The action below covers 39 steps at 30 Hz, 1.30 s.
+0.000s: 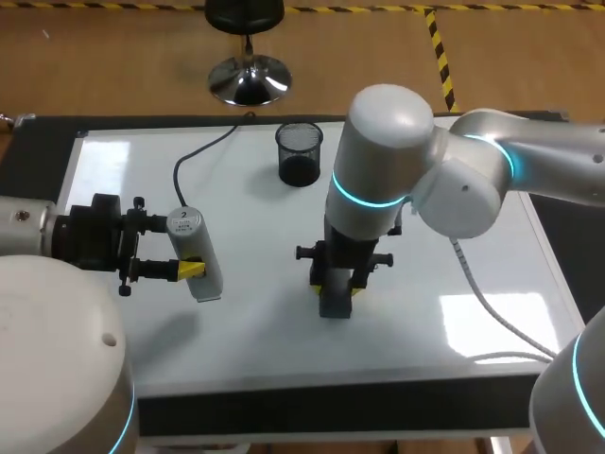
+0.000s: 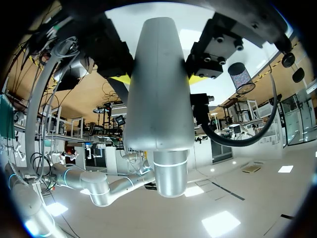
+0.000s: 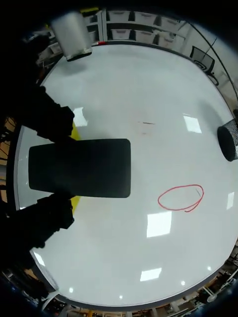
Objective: Pick up the inspection probe, press it on each red-marked spot on the whiteboard one by one, put down the probe, pick up the eraser, and wipe off all the red marks.
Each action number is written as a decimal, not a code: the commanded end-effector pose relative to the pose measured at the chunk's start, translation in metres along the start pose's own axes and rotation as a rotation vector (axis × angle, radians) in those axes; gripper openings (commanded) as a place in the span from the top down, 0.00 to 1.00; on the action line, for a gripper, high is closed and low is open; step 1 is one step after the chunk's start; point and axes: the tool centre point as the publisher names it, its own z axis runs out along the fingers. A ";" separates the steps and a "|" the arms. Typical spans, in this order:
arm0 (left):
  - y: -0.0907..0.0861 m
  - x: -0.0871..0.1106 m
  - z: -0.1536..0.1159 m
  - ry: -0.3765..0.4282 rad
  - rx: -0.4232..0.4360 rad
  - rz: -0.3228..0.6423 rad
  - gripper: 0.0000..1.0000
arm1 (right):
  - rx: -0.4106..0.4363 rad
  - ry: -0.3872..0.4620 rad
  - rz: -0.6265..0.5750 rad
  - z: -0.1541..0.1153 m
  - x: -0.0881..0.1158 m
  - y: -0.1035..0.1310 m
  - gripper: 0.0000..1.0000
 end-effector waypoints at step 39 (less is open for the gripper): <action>-0.002 0.002 -0.001 -0.003 0.000 0.002 1.00 | -0.018 -0.037 0.071 -0.025 -0.100 0.031 1.00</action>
